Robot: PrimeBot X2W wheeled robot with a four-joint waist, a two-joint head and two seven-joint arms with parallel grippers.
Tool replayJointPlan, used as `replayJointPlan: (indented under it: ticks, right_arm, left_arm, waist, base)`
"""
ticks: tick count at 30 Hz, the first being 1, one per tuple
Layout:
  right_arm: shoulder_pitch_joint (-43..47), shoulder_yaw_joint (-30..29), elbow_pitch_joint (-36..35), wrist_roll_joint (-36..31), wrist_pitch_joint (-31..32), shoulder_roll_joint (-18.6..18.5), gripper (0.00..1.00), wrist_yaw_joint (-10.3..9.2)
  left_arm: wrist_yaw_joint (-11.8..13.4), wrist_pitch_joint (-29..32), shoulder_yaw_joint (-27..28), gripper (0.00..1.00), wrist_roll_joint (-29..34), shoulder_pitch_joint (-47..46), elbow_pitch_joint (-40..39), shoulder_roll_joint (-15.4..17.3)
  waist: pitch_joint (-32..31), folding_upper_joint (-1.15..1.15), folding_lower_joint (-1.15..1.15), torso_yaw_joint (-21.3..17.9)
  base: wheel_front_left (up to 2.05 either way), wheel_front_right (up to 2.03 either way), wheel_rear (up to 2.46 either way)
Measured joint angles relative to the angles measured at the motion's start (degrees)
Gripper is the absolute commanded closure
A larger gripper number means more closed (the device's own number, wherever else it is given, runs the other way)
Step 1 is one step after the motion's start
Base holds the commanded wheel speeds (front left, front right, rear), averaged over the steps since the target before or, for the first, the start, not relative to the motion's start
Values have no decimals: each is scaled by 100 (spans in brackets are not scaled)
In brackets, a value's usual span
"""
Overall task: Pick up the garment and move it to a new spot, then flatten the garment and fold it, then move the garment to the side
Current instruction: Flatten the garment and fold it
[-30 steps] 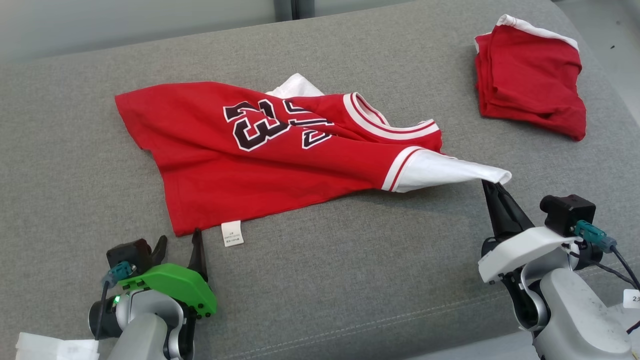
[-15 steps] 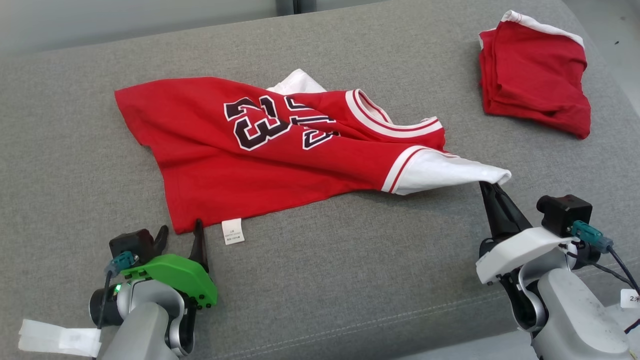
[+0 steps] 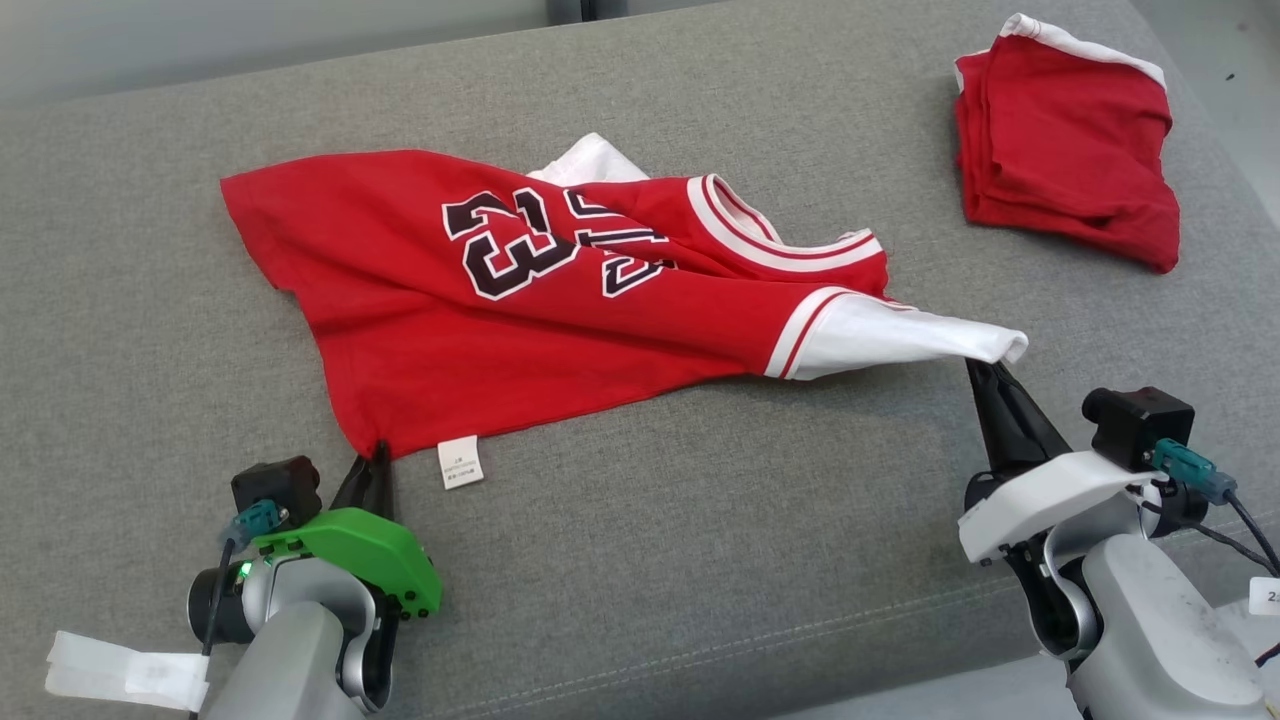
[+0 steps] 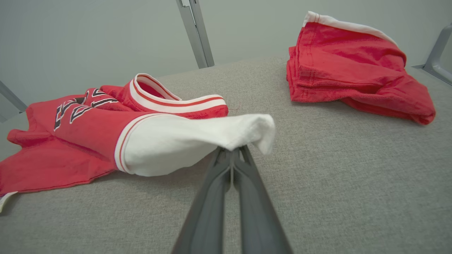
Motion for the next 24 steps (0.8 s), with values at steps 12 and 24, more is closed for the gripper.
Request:
replayJointPlan:
  ticks: [12,24]
  right_arm:
    - [-74,-237,-452,7,-2,20,100,24]
    - [-397,-558,-1766,367,-24,130,100,307]
  left_arm:
    - [-115,-108,503,100,4,-23,-1083,-24]
    - [-350,-112,1626,100,192,-147,-3580,-40]
  waist:
    - [-157,0,0,187]
    - [-553,0,0,272]
  base:
    - [0,0,0]
    - [0,0,0]
